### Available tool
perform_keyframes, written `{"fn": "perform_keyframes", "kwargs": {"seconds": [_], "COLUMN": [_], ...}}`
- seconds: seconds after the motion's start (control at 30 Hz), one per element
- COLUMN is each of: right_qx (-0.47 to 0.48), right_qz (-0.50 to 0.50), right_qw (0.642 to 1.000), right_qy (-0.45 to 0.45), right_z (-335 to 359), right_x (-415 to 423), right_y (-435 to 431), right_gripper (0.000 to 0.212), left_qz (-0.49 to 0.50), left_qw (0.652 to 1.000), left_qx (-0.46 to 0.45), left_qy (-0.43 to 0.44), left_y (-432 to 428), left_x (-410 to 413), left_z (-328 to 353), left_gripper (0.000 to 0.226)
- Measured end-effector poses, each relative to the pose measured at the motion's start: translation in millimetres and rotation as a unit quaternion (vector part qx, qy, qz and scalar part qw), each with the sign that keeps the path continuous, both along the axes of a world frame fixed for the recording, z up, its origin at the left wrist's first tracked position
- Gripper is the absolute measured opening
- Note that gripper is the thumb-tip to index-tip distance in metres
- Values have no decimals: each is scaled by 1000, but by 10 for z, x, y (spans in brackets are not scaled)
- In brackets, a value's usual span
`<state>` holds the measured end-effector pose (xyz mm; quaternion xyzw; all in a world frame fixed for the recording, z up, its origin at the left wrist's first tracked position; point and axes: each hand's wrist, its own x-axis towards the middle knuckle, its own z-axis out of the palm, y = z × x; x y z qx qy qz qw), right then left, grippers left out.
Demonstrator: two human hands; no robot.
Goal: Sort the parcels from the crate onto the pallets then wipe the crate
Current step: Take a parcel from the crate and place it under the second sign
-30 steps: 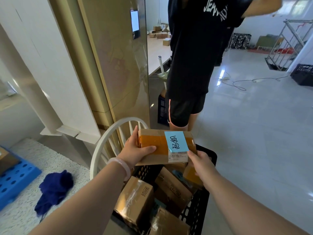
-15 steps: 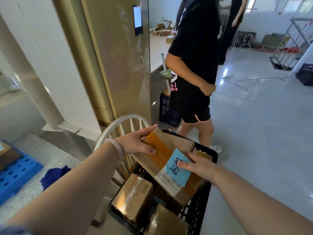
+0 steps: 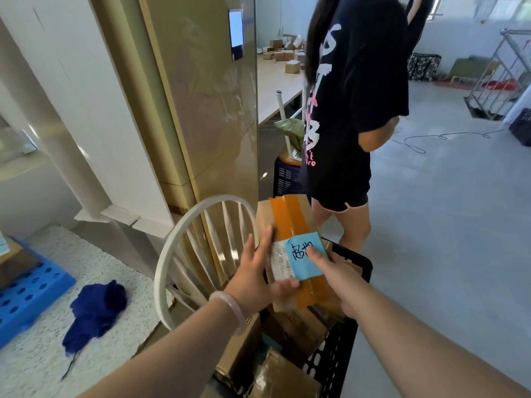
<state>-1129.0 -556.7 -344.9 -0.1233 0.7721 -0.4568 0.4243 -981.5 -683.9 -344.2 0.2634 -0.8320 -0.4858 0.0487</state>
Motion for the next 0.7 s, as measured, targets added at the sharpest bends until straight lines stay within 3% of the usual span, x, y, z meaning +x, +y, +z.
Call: {"fn": "perform_keyframes", "kwargs": {"seconds": [0.2,0.4,0.53,0.7], "right_qx": [-2,22,-17,-51], "right_qz": [60,166,212,254], "right_qw": [998,978,966,943], "right_qy": [30,127,151,207], "right_z": [33,51,114,186], "right_x": [163,437,667,1037], "right_y": [-91,-205,-284,-416], "right_gripper": [65,92,96,86], "left_qz": [6,64,91,86], "left_qw": [1000,997,995,994], "left_qx": [15,28,20,-18], "left_qy": [9,10,45,68], "left_y": [-58,-159,-180,-250], "left_x": [77,353,657,1113], "left_z": [-92,-105,-135,-89], "left_gripper": [116,114,118,95]}}
